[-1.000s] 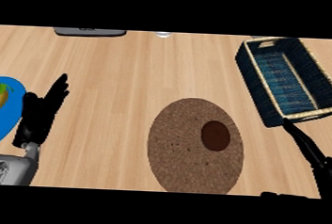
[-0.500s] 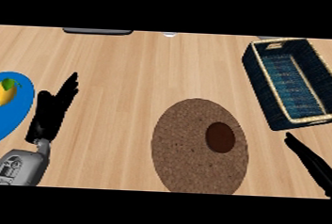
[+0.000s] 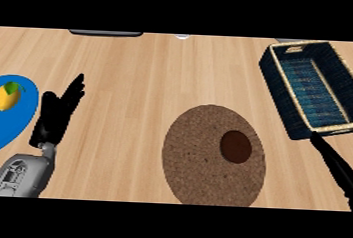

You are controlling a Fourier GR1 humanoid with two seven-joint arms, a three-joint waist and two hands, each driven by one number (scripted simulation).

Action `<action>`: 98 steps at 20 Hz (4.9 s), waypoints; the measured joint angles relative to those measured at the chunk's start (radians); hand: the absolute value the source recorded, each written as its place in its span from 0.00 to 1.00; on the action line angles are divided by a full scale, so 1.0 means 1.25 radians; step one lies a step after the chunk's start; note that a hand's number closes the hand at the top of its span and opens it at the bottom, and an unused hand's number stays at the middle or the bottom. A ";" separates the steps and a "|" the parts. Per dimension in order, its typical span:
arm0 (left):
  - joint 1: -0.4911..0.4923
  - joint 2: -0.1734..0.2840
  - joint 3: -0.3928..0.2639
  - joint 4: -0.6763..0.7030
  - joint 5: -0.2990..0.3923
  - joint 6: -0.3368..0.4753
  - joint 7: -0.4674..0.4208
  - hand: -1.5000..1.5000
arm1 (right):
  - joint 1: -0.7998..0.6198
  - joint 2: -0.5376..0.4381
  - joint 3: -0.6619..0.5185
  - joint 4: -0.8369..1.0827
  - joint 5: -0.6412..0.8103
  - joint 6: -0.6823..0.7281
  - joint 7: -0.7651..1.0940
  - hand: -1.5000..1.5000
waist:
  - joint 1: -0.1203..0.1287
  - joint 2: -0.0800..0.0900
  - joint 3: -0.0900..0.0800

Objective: Pick the cupcake from the placemat and place it in the basket

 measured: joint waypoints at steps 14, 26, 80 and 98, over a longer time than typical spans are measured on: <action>-0.003 -0.034 0.044 0.003 -0.044 -0.033 -0.005 0.50 | -0.062 0.143 0.028 0.244 0.120 -0.027 -0.141 0.00 | 0.004 0.000 0.000; -0.012 -0.047 0.091 0.009 -0.067 -0.077 0.004 0.50 | -0.176 0.242 0.035 0.408 0.200 -0.053 -0.179 0.00 | 0.004 0.001 0.000; -0.018 -0.105 0.135 -0.022 -0.134 -0.123 0.025 0.50 | -0.778 0.378 0.132 0.878 0.537 0.161 0.101 1.00 | 0.018 0.002 0.000; 0.011 -0.111 0.136 -0.039 -0.134 -0.121 0.025 0.50 | -1.106 0.356 -0.064 0.532 0.229 0.122 0.457 1.00 | 0.006 -0.004 0.000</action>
